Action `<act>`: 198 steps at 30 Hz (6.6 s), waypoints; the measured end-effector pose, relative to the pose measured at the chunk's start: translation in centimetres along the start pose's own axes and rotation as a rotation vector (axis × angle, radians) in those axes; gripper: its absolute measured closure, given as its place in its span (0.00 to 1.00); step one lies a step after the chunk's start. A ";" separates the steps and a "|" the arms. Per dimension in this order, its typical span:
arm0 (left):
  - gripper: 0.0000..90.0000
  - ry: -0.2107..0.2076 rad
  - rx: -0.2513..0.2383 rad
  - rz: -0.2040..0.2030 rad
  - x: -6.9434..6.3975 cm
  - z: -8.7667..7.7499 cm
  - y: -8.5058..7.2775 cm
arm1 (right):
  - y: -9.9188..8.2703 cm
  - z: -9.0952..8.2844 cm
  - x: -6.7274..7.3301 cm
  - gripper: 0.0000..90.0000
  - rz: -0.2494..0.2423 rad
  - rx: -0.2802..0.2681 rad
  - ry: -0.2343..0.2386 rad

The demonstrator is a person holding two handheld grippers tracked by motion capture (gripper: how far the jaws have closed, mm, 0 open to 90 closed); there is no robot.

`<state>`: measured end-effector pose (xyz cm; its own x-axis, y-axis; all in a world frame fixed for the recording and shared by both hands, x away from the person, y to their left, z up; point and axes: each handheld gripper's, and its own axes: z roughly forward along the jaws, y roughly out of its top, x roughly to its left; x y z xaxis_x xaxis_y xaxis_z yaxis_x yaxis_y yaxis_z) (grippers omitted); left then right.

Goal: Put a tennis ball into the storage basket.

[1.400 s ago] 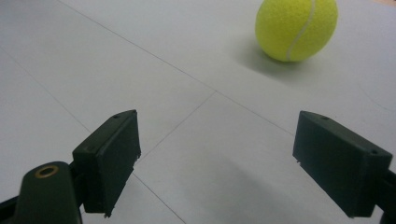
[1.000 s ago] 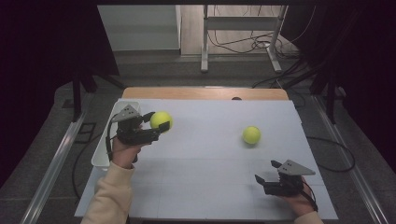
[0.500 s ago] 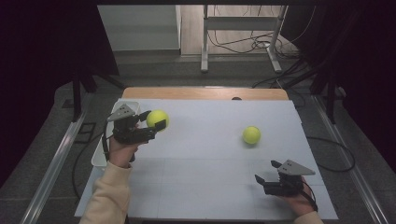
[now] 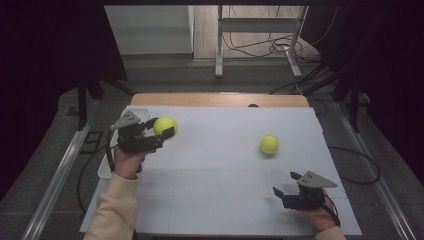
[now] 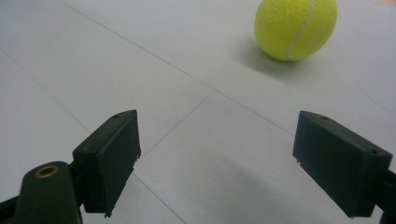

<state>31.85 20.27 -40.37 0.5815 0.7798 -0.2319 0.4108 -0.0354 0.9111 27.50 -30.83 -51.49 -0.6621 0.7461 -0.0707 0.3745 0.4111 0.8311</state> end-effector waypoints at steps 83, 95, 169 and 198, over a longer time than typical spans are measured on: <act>0.30 0.231 -0.024 -0.085 5.5 -2.7 -1.4 | 0.0 0.1 -0.1 0.17 0.002 0.002 -0.004; 0.30 0.278 -0.029 -0.103 6.6 -3.5 -1.6 | 0.0 0.1 -0.1 0.17 0.002 0.009 -0.007; 0.29 0.407 0.304 -0.138 13.5 2.0 -0.1 | -0.1 0.1 -0.2 0.17 0.026 0.010 -0.011; 0.12 0.278 0.196 -0.082 10.5 0.2 0.2 | 0.1 0.2 -0.3 0.17 0.026 0.007 0.000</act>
<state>38.17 28.30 -42.64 0.3382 0.9245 -0.1757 0.5910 -0.0634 0.8042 27.82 -30.92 -51.51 -0.6523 0.7564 -0.0489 0.3963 0.3953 0.8287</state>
